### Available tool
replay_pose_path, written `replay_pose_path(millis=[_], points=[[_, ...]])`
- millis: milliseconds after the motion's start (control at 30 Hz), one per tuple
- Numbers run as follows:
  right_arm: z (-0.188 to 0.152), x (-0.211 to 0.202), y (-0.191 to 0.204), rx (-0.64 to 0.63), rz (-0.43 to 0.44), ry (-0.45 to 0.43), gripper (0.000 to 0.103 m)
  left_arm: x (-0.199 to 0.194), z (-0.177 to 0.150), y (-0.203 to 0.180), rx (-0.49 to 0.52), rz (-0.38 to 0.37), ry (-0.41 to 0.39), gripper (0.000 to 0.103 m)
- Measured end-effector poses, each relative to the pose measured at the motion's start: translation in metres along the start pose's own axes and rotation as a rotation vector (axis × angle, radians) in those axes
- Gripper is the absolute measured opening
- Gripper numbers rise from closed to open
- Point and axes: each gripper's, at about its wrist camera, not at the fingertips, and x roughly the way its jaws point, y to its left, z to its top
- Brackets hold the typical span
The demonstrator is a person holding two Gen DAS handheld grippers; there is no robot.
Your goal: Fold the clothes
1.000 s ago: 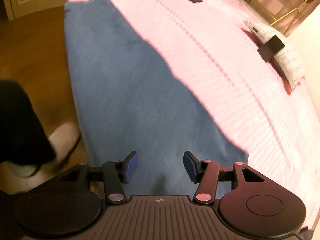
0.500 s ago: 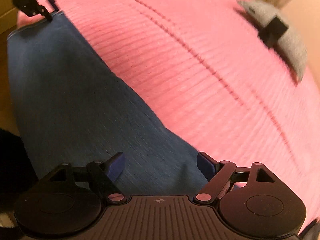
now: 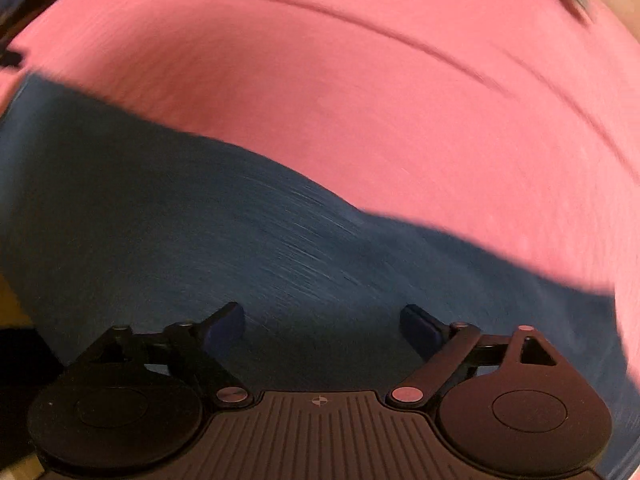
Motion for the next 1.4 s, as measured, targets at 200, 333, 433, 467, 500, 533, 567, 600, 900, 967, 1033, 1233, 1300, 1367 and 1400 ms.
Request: replay_pose_path(millis=[200,333,433,467,500,533,567,600,900,967,1033,1233,1300,1367,1400], points=[[-0.052,-0.004,-0.094,0.322,-0.029,0.04,0.097,0.002,0.097,-0.06,0.052,-0.126,-0.088,0.026],[-0.097,-0.016,-0.159,0.517,-0.061,0.096,0.096,0.013,0.194,-0.129,0.066,-0.252,-0.17,0.037],[-0.112,-0.052,-0.197,0.509,-0.08,-0.028,0.096,0.027,0.269,-0.186,0.073,-0.348,-0.23,0.044],[-0.113,-0.064,-0.208,0.465,-0.098,-0.08,0.096,0.032,0.293,-0.205,0.077,-0.38,-0.246,0.047],[-0.114,-0.077,-0.22,0.421,-0.116,-0.133,0.096,0.041,0.314,-0.22,0.078,-0.407,-0.244,0.048],[-0.114,-0.083,-0.234,0.386,-0.127,-0.172,0.096,0.051,0.333,-0.234,0.079,-0.433,-0.239,0.049],[-0.112,-0.086,-0.249,0.354,-0.135,-0.206,0.096,0.062,0.353,-0.249,0.079,-0.46,-0.234,0.049],[-0.111,-0.089,-0.264,0.321,-0.143,-0.241,0.096,0.072,0.373,-0.263,0.08,-0.486,-0.229,0.049],[-0.173,-0.038,-0.384,0.351,-0.115,-0.129,0.096,0.144,0.447,-0.31,0.073,-0.572,-0.046,0.051],[-0.21,-0.036,-0.385,0.412,-0.102,-0.103,0.096,0.153,0.453,-0.309,0.048,-0.616,-0.001,0.051],[-0.239,-0.034,-0.392,0.505,-0.098,-0.077,0.096,0.165,0.456,-0.308,0.022,-0.68,0.075,0.046],[-0.262,-0.042,-0.385,0.598,-0.089,-0.079,0.097,0.16,0.462,-0.31,-0.003,-0.831,0.166,0.025],[-0.259,-0.044,-0.376,0.595,-0.09,-0.078,0.097,0.16,0.463,-0.306,-0.022,-0.888,0.189,0.026],[-0.258,-0.042,-0.372,0.592,-0.112,-0.071,0.097,0.166,0.464,-0.3,-0.051,-0.898,0.198,0.028],[-0.258,-0.041,-0.372,0.597,-0.117,-0.069,0.097,0.173,0.466,-0.298,-0.081,-0.906,0.208,0.028]])
